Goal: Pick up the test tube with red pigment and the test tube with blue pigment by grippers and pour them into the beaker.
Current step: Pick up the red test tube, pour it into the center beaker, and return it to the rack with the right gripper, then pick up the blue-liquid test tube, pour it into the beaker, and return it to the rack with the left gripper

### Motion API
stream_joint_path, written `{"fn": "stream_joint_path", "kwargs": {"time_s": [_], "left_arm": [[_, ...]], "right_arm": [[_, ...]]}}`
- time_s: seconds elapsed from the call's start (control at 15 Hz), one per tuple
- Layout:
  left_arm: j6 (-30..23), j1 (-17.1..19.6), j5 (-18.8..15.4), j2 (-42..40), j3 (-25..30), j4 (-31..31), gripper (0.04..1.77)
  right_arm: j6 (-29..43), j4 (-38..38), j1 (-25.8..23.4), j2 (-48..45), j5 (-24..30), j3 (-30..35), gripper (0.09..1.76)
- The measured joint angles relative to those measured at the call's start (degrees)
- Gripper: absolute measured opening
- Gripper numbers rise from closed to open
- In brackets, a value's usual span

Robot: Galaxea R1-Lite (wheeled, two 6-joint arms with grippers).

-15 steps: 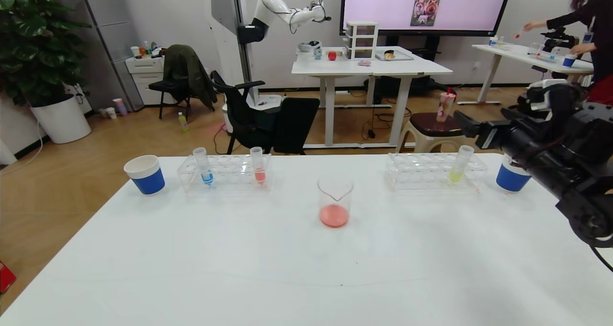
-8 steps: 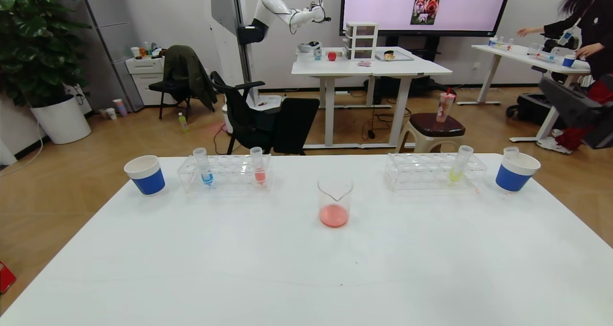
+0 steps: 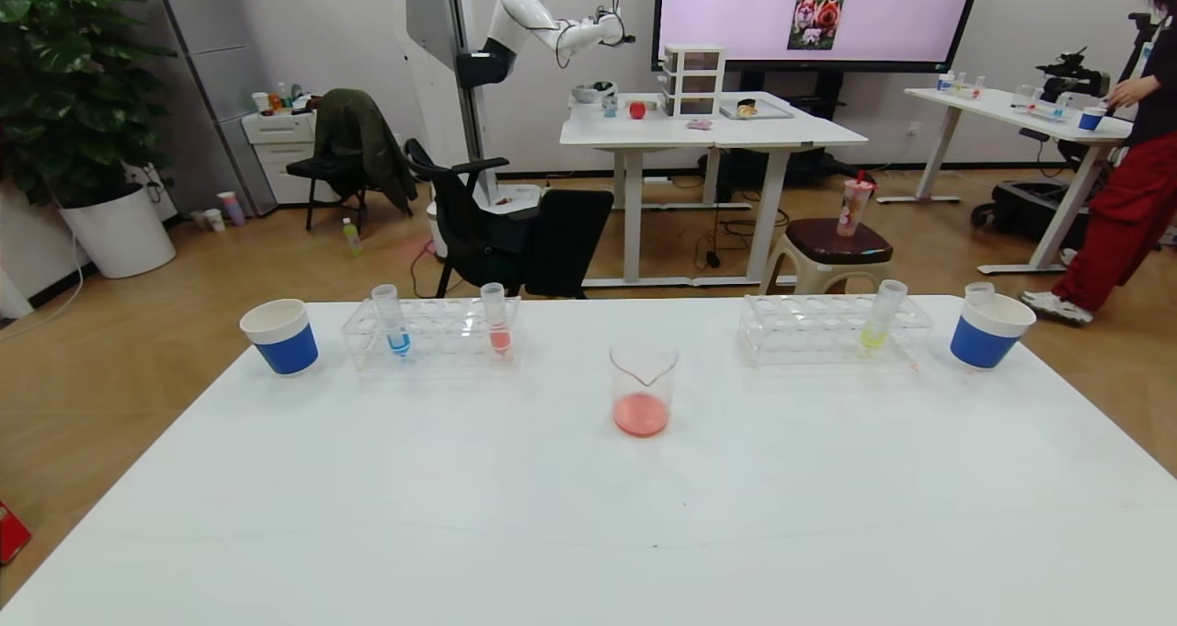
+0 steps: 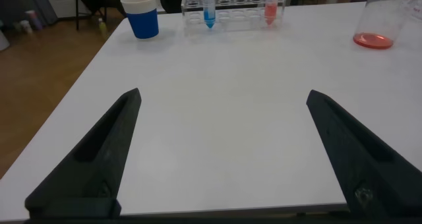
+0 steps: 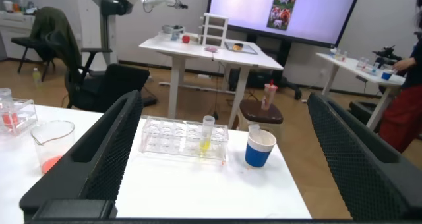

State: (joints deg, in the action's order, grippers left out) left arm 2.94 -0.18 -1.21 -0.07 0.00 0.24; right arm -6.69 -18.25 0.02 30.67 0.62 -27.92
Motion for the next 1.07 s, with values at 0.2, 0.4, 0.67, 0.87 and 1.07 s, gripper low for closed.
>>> {"fn": "stream_joint_path", "kwargs": {"time_s": [0.2,0.4,0.67,0.87,1.07], "left_arm": [[0.01,0.0,-0.02,0.0,0.0,0.02,1.75],[-0.02,0.0,0.0,0.0,0.0,0.02,1.75],[0.0,0.0,0.0,0.0,0.0,0.02,1.75],[-0.02,0.02,-0.02,0.0,0.0,0.02,1.75],[-0.02,0.0,-0.02,0.0,0.0,0.02,1.75]], "right_arm": [[-0.38,5.22,-0.65,-10.36,-0.32,2.67,1.74],[-0.38,12.25,-0.54,-20.37,-0.11,5.86,1.74],[-0.09,14.53,-0.24,-28.83,0.28,14.91,1.74],[0.13,15.36,-0.18,-30.34,0.37,21.58,1.74],[0.59,18.87,-0.18,-30.67,0.5,26.77,1.74]]}}
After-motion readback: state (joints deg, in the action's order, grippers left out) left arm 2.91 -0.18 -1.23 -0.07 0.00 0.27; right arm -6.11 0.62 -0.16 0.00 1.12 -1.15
